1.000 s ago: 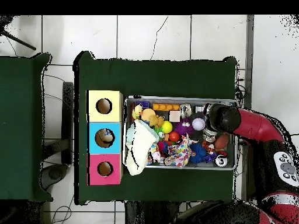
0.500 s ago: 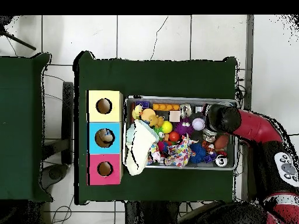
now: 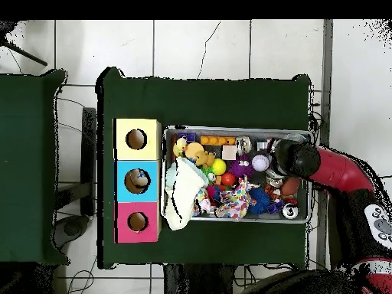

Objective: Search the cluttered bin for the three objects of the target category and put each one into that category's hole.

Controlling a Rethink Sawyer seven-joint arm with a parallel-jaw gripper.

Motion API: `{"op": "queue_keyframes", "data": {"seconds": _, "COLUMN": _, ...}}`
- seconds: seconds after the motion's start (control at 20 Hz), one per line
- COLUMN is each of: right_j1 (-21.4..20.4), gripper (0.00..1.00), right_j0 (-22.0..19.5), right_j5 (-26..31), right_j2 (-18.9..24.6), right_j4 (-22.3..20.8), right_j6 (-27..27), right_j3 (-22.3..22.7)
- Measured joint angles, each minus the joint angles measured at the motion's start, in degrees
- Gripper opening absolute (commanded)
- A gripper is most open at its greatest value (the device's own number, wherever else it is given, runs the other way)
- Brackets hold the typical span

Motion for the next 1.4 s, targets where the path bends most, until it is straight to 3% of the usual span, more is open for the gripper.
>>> {"op": "queue_keyframes", "data": {"seconds": 0.5, "right_j1": -2.20, "gripper": 1.00, "right_j0": -0.06, "right_j5": 2.12, "right_j2": -0.01, "right_j4": 0.00, "right_j6": 0.00, "right_j3": 3.44}}
{"op": "queue_keyframes", "data": {"seconds": 1.4, "right_j1": -0.65, "gripper": 1.00, "right_j0": -1.93, "right_j5": 2.11, "right_j2": 0.00, "right_j4": 0.02, "right_j6": 0.00, "right_j3": 3.73}}
